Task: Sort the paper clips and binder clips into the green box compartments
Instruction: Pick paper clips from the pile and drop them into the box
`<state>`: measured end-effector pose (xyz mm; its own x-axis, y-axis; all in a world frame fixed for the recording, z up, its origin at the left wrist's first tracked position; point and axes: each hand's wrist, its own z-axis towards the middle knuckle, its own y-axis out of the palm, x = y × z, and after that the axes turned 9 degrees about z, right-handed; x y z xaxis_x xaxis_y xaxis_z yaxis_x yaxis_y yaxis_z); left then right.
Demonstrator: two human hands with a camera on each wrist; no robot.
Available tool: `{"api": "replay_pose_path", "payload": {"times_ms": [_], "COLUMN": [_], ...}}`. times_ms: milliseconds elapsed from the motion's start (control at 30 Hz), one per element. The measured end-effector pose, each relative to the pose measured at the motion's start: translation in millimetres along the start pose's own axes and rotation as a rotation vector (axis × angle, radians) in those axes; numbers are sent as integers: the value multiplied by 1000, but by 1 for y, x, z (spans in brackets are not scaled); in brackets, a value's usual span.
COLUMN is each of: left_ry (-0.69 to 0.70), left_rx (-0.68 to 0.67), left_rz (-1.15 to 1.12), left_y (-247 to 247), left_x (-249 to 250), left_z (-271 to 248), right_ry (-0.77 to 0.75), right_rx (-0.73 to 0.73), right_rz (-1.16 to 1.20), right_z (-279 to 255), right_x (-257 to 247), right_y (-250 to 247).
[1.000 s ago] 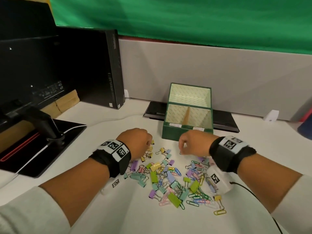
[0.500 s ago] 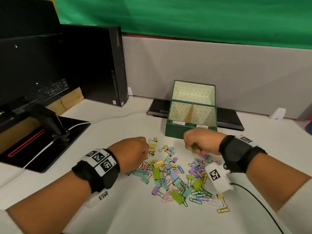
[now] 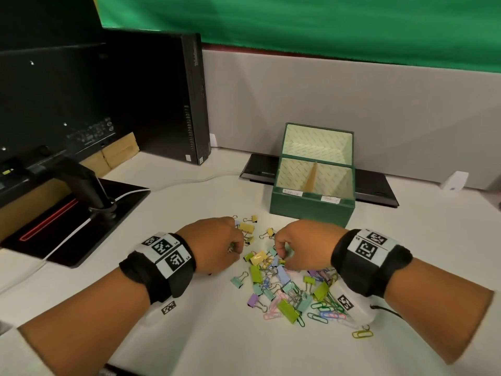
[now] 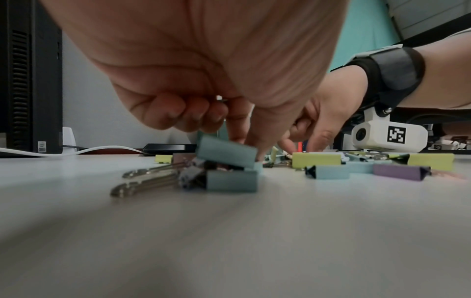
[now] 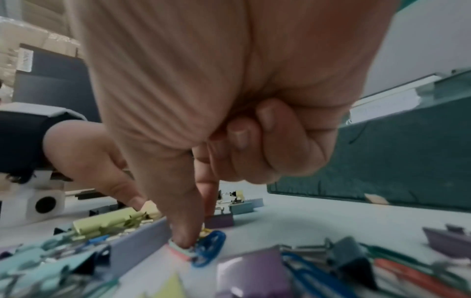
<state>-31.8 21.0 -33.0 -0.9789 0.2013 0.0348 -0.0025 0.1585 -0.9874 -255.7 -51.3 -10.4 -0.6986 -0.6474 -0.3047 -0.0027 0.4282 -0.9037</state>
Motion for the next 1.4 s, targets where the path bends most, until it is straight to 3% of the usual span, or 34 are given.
{"api": "replay_pose_path", "payload": {"times_ms": [233,433,567,667,833,1000,1167,1300,1400], "left_ry": [3,-2,-89,-126,-162,-170,-63,27,150], "left_rx": [86,231,227,194,108,50,-55,35,1], "left_rz": [-21,-273,-583,-624,-469,-802,-420,-159,-87], "left_y": [2,-7,-17,-17,-5,-11,-24,-35,-37], "left_x": [0,-5,-15,-22,-23,-14,1,30,61], "left_z": [1,-1,0,2,7,13,17,26,41], "right_ry": [-39,17,33,69,88,64,27,51,98], "right_rx": [48,59,72,80,74,21,-13,116,255], "right_rz": [-54,-5,-4,-40,-46,76,73,232,380], "right_z": [-3,-8,-6,-7,-11,-7,-11,-20,-26], "right_x": [0,3,7,7,5,5,6,19,39], "right_y": [2,3,5,4,3,8,5,-30,-57]}}
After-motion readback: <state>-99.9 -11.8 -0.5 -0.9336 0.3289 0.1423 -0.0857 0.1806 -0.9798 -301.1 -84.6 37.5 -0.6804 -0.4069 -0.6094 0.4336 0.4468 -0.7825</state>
